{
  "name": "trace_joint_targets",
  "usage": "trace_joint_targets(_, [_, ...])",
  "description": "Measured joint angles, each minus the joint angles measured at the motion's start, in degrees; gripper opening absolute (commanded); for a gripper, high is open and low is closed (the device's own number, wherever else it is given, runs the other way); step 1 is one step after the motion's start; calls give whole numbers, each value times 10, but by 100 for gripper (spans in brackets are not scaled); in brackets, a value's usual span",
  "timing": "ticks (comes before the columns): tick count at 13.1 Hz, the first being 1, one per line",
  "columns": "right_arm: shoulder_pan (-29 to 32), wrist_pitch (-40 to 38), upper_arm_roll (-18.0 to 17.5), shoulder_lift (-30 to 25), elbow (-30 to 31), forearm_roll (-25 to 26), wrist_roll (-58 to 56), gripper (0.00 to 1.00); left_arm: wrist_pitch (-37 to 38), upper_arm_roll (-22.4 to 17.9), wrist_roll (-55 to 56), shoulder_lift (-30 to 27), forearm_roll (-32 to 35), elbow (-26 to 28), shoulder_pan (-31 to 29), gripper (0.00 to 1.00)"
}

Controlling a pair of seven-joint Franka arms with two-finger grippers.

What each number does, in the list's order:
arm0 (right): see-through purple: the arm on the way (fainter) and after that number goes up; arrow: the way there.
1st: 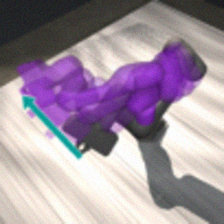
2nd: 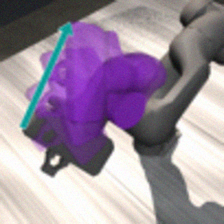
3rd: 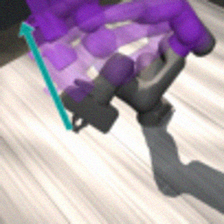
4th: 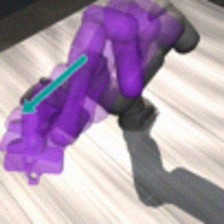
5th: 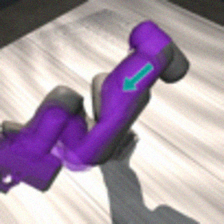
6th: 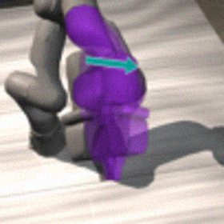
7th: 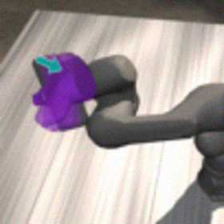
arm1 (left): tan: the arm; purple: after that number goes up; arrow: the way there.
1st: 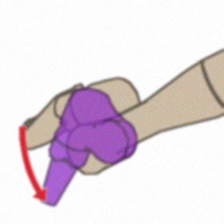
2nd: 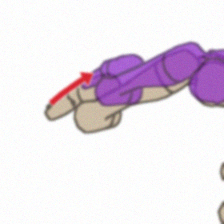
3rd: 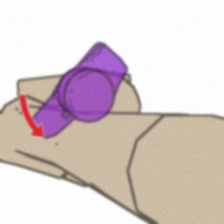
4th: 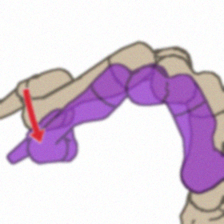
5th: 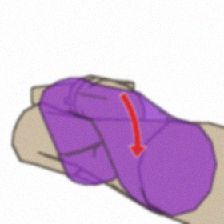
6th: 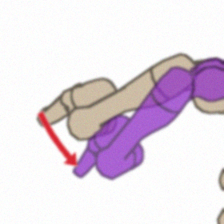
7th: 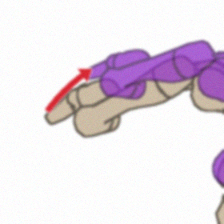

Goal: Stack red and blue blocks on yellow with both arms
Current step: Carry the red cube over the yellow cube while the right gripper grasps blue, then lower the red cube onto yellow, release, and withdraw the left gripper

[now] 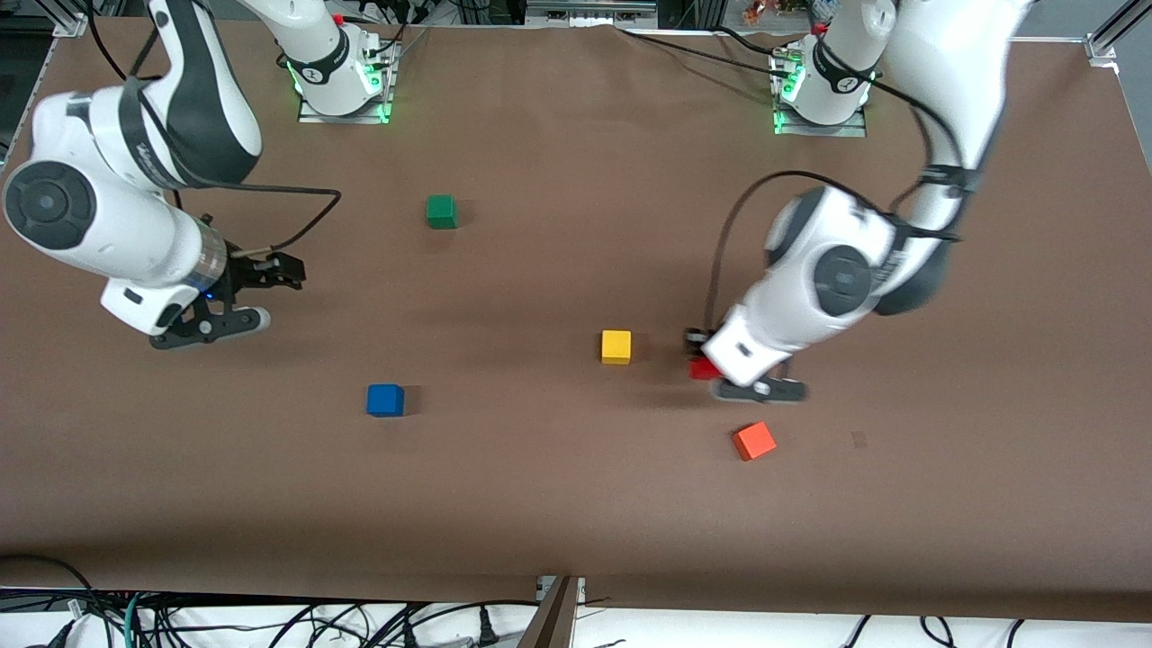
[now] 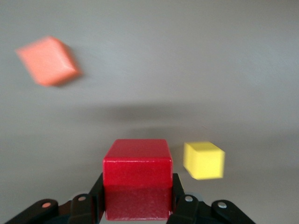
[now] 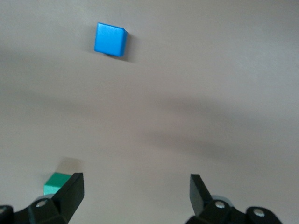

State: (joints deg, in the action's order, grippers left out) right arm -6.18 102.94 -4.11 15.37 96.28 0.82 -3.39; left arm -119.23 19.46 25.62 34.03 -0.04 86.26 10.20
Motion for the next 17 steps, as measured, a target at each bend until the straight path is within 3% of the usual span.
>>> trace_joint_targets(2, [0,79,-1,50,2,-43,0,100,-1,-10,25,26,0,-16,44,0])
trace_joint_targets(4, [1,173,-1,127,-5,-50,0,100,-1,-42,53,49,5,-31,92,0])
trace_joint_targets(8, [-13,221,-2,268,-118,-51,5,100,-1,-111,112,92,16,-72,199,0])
trace_joint_targets(12, [-21,255,-2,311,-139,-52,49,100,-1,-125,120,117,18,-96,216,0])
trace_joint_targets(17, [-44,285,-2,326,-140,-41,87,99,-1,-127,120,122,18,-100,216,0])
